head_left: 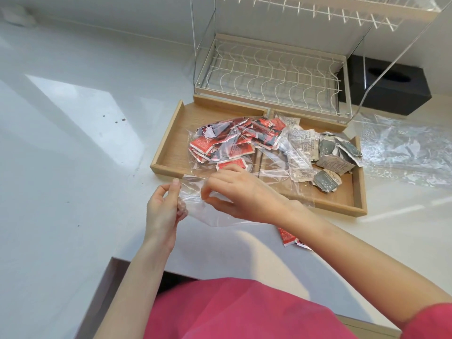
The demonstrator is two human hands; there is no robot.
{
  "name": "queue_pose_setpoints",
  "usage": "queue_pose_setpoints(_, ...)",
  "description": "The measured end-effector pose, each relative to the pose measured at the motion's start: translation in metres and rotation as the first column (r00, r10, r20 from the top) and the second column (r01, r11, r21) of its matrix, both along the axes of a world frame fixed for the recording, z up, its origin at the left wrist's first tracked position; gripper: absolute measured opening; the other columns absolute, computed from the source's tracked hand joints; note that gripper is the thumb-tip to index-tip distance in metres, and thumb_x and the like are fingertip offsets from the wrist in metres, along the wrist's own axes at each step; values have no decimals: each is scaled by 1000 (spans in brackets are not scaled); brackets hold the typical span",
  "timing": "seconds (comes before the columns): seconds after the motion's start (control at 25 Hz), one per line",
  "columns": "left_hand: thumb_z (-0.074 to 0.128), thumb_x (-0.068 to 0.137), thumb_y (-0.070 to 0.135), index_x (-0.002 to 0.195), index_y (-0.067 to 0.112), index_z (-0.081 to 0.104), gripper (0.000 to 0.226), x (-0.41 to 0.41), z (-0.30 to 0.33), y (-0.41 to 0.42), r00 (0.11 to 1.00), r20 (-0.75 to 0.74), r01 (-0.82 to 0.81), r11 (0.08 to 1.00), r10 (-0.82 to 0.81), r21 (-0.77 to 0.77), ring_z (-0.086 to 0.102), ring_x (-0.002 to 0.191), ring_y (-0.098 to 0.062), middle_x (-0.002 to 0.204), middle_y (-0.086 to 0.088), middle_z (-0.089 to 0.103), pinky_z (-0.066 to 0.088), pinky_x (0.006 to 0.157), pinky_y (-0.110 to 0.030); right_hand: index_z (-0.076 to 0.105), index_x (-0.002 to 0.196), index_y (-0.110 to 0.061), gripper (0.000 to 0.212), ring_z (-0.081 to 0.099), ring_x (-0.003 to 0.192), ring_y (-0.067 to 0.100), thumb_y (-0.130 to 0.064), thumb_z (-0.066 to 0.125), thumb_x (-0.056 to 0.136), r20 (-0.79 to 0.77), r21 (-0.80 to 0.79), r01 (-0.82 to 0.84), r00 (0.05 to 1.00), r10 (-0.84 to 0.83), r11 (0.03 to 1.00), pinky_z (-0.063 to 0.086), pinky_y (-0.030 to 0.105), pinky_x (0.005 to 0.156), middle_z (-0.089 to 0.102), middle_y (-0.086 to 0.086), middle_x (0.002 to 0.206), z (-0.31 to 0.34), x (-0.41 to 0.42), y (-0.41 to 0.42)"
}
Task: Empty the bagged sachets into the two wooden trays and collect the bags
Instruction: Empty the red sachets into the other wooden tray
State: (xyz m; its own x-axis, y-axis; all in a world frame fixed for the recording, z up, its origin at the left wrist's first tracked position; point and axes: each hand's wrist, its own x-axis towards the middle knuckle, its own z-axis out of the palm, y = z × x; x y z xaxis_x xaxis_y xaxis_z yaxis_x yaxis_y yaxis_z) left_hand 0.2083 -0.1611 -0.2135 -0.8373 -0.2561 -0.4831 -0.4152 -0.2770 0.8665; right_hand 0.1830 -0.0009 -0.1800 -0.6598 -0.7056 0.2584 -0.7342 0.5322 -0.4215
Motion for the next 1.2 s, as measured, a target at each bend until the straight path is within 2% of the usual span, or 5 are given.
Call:
queue_pose_setpoints(0.52, 53, 87, 21, 89, 12, 55, 9, 1, -5, -8, 959, 61, 282, 943, -275, -176, 37, 42, -8, 47, 3, 41, 38, 45, -15, 53, 118, -7, 40, 52, 72, 9, -11, 64, 80, 290, -294, 21, 955, 68, 956, 46, 23, 73, 51, -7, 79, 41, 21, 6)
queue_pose_setpoints(0.68, 54, 87, 20, 79, 16, 54, 9, 2, -1, -6, 957, 43, 290, 948, -287, -134, 34, 40, -7, 48, 3, 37, 37, 43, -13, 42, 132, -20, 55, 55, 108, 9, -40, 54, 82, 583, -35, 171, 804, -119, 985, 42, 29, 99, 60, -1, 116, 32, 9, 23)
queue_pose_setpoints(0.84, 53, 88, 19, 79, 15, 52, 10, 0, 0, -6, 966, 65, 256, 964, -252, -71, 30, 35, -4, 39, 9, 36, 33, 38, -11, 55, 120, -27, 61, 57, 98, 4, -63, 39, 73, 643, 107, 90, 753, -138, 990, 42, 24, 88, 67, -7, 109, 26, 12, 39)
queue_pose_setpoints(1.08, 51, 89, 15, 77, 14, 49, 13, -5, 3, -3, 971, 75, 229, 973, -228, -3, 29, 31, -4, 33, 11, 32, 29, 34, -13, 64, 94, -20, 13, 55, 73, 2, -25, 60, 83, 360, 119, 129, 918, -164, 985, 47, 29, 71, 67, -6, 81, 33, 21, 60)
queue_pose_setpoints(1.2, 50, 89, 14, 67, 15, 42, 24, -6, 1, 1, 966, 92, 241, 971, -239, -6, 28, 31, -5, 33, 11, 32, 29, 33, -14, 63, 90, -20, 14, 53, 69, 1, -31, 57, 83, 240, 6, 87, 967, -86, 996, 45, 21, 66, 64, -6, 77, 52, 32, 56)
